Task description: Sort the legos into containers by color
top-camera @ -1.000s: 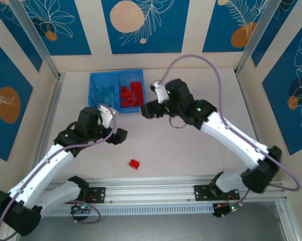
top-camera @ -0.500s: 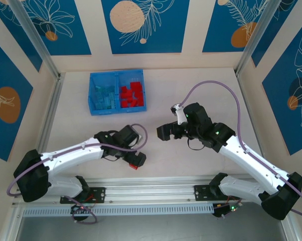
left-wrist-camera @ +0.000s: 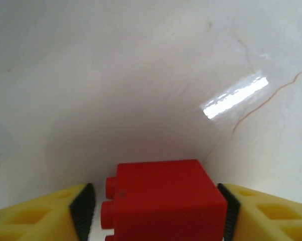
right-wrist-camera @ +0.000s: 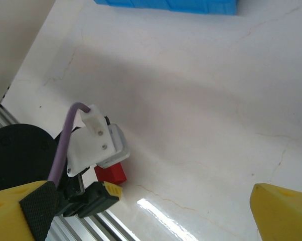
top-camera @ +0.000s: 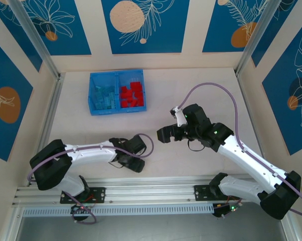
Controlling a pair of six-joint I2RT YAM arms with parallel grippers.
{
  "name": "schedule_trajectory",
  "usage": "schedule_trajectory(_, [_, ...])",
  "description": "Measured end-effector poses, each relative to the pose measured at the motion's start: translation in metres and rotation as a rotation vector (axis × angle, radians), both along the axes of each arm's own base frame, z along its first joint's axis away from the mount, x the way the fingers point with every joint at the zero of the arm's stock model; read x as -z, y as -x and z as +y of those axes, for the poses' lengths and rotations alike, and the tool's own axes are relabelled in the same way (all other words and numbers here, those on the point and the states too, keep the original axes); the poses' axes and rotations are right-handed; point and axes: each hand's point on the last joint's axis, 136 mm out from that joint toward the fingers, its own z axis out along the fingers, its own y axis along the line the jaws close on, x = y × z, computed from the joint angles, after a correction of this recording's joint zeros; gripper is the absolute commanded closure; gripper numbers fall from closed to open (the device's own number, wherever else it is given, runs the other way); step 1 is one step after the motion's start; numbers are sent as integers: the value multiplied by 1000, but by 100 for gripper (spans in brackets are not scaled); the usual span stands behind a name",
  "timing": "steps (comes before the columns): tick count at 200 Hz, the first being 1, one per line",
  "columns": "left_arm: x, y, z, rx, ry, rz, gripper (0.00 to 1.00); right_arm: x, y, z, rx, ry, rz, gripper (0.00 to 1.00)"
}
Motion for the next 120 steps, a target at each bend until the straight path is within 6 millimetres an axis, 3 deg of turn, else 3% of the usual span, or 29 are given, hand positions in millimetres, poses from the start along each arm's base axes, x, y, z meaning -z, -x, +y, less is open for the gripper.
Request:
schedule_trajectory(46, [-1,-5,-2,-16,5,-28,66,9,4,-4,-6,-4,38,1])
schedule_trajectory(70, [-10,-13,-1,-22,15,-84,73,9,9,-2,-29,-37,65,4])
schedule_trajectory(99, [-43,-35,-1,-28,51,-225,74,3,19,3,-78,-91,90,5])
schedule_trajectory(120, [-78,-64,-10,-29,82,-347,74,-6,27,5,-112,-129,90,5])
